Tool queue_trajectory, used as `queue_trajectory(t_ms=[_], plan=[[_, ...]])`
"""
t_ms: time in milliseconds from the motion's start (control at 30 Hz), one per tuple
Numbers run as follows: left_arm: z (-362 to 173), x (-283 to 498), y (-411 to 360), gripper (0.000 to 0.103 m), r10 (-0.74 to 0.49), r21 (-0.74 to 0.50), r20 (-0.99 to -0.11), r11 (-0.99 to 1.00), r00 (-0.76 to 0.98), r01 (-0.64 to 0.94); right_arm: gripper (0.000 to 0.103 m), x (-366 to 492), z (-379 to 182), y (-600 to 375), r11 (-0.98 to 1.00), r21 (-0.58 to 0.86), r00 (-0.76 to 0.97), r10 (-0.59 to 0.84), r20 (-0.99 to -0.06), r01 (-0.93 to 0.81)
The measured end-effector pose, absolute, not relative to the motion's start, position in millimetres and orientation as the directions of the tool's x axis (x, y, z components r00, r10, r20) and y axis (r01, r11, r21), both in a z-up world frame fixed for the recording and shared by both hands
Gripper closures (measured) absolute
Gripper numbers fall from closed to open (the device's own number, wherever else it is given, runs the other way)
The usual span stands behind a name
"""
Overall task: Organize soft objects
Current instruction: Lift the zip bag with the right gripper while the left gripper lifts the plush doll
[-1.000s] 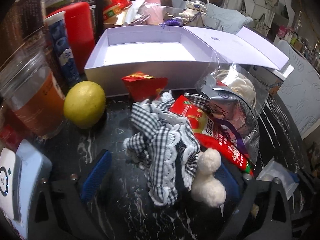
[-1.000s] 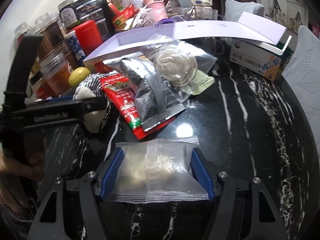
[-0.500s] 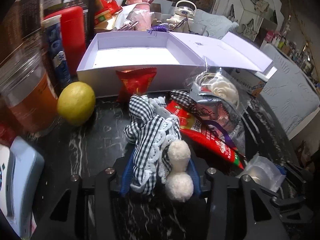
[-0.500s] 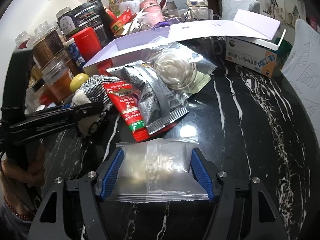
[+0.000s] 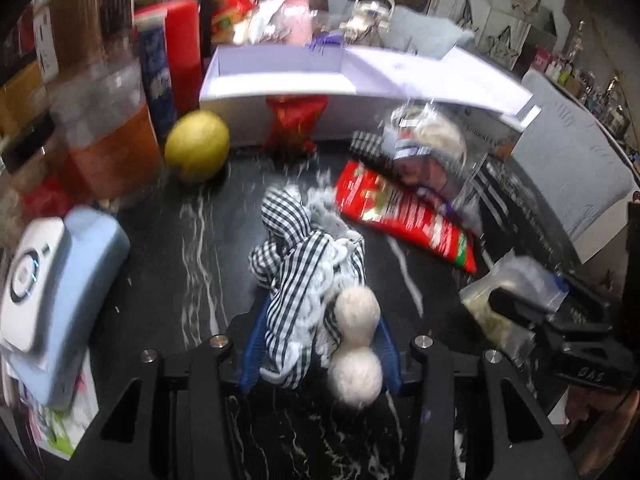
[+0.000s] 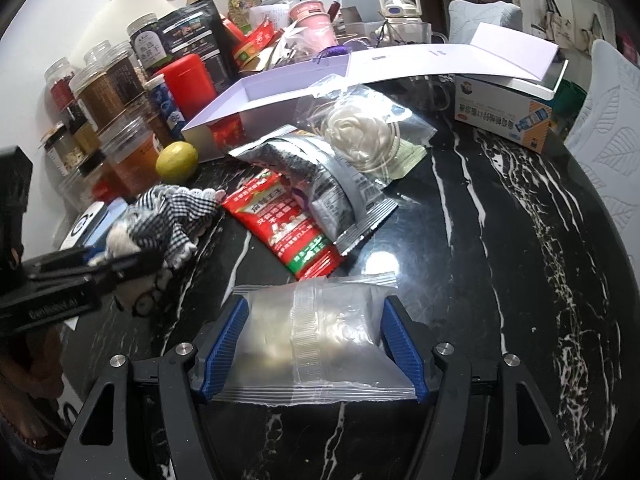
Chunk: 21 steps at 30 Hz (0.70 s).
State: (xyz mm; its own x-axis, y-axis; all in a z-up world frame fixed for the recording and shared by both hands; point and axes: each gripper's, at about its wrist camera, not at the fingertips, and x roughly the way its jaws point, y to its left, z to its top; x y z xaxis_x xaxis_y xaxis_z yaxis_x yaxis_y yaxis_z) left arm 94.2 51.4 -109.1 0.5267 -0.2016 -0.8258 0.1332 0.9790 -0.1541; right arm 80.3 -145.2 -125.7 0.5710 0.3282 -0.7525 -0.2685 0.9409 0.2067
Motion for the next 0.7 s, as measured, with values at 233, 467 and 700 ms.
queue_trajectory(t_ms=[233, 467, 700], plan=[[-123, 102, 49, 0.039, -0.18, -0.137, -0.835, 0.983, 0.521, 0.12, 0.034, 84, -130, -144, 0.94, 0.203, 0.552, 0.327, -0.767, -0.275], [-119, 96, 42, 0.056, -0.207, -0.142, -0.801, 0.977, 0.561, 0.158, 0.034, 86, -133, -146, 0.941, 0.2, 0.55, 0.324, -0.77, -0.274], [-107, 84, 45, 0.056, -0.268, -0.197, -0.784, 0.963, 0.559, 0.185, 0.034, 85, -127, -144, 0.938, 0.202, 0.56, 0.333, -0.759, -0.283]])
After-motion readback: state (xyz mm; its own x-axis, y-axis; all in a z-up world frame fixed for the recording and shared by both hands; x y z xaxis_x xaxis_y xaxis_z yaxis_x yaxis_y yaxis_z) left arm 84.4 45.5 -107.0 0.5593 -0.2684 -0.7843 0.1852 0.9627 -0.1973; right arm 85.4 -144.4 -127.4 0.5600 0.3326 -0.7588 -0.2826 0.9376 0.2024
